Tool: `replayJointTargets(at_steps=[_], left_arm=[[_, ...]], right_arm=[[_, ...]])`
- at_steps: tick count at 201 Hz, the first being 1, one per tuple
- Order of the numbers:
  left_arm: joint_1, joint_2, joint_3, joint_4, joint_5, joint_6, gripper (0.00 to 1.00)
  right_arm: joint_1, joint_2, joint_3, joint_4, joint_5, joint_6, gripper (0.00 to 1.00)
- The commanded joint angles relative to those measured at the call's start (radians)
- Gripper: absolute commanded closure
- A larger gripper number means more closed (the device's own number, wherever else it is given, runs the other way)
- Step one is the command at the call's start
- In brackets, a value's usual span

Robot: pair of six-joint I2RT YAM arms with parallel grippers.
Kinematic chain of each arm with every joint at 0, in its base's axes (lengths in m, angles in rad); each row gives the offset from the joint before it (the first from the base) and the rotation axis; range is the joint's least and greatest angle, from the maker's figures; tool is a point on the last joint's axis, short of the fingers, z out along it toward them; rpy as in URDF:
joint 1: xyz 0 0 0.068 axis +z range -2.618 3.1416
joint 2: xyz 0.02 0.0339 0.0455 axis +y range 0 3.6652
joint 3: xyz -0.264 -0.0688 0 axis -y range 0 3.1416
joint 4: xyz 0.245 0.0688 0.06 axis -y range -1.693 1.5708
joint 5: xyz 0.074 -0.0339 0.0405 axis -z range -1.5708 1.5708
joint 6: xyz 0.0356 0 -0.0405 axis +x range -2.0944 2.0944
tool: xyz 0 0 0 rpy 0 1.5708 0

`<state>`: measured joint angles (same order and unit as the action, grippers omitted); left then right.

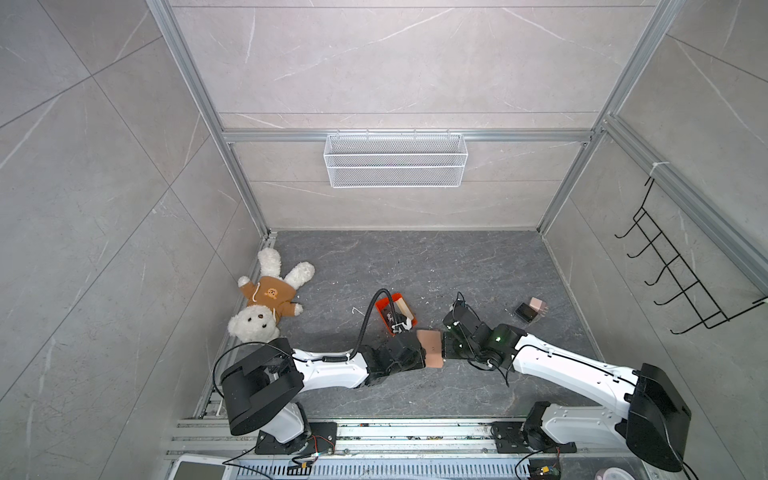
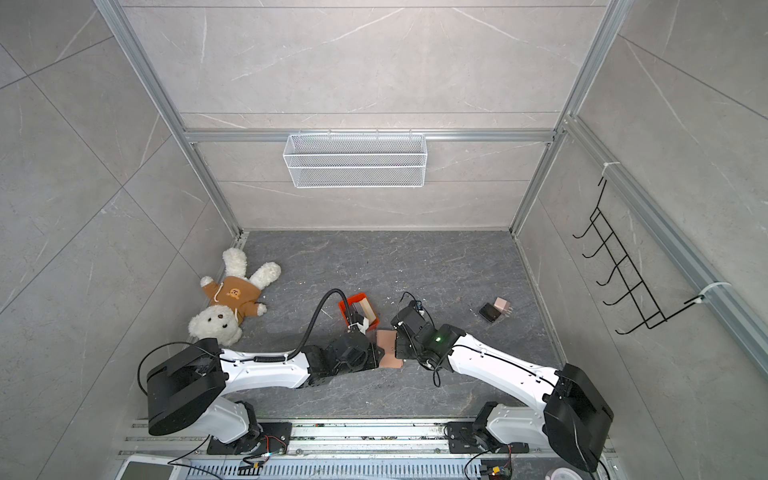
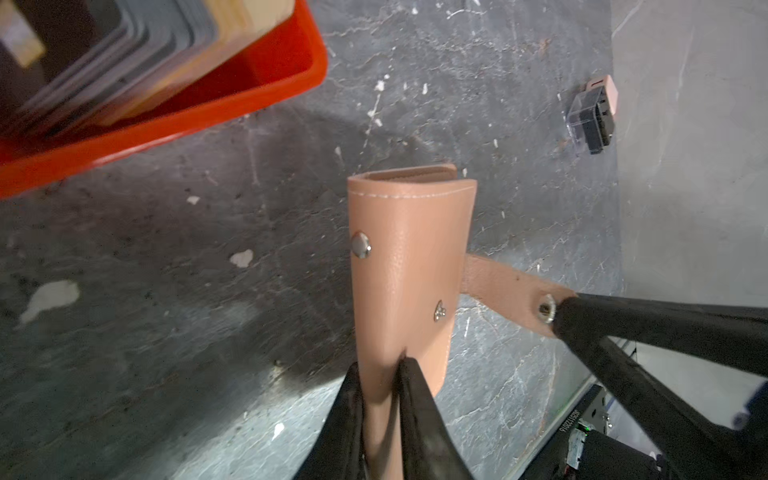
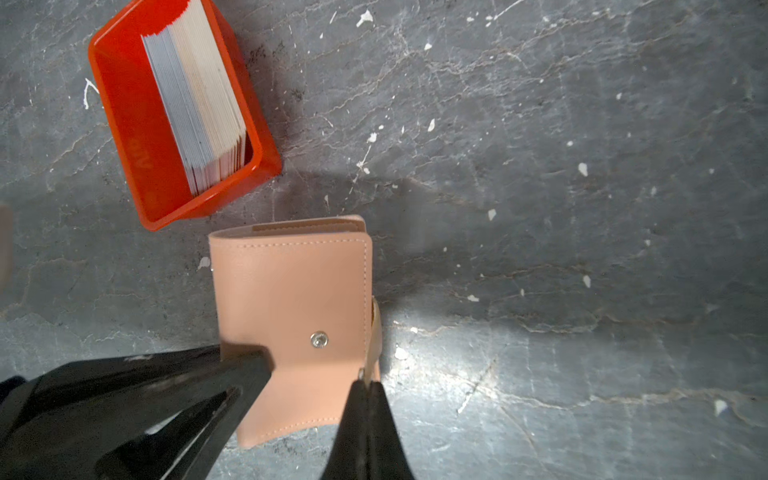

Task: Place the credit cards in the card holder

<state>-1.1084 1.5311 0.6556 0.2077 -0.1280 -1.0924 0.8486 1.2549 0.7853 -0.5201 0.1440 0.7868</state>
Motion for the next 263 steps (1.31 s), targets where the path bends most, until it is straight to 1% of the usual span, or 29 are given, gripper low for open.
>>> replayJointTargets(at_steps=[1, 16, 56, 104, 171, 192, 224, 263], left_arm=[[-0.004, -0.024, -0.035, 0.038, -0.01, -0.058, 0.78], [-0.003, -0.036, -0.06, 0.049, -0.01, -0.07, 0.74], [-0.004, -0.08, -0.093, 0.045, -0.01, -0.08, 0.61], [-0.004, -0.123, -0.111, 0.082, 0.038, -0.081, 0.43], [-0.004, -0.156, -0.142, 0.111, 0.044, -0.093, 0.38], [-0.004, -0.165, -0.144, 0.113, 0.043, -0.09, 0.32], [-0.004, -0.182, -0.14, 0.1, 0.041, -0.075, 0.27], [-0.004, -0.18, -0.13, 0.076, 0.038, -0.073, 0.26]], right_arm=[[0.025, 0.008, 0.014, 0.013, 0.005, 0.005, 1.0], [0.04, 0.016, 0.019, 0.021, 0.002, 0.006, 1.0], [0.08, 0.029, 0.056, 0.009, 0.013, -0.002, 1.0], [0.122, 0.036, 0.103, -0.025, 0.04, -0.002, 1.0], [0.149, 0.049, 0.139, -0.055, 0.072, -0.008, 1.0], [0.155, 0.055, 0.145, -0.061, 0.077, -0.011, 1.0], [0.159, 0.063, 0.152, -0.066, 0.081, -0.015, 1.0], [0.164, 0.067, 0.161, -0.067, 0.083, -0.019, 1.0]])
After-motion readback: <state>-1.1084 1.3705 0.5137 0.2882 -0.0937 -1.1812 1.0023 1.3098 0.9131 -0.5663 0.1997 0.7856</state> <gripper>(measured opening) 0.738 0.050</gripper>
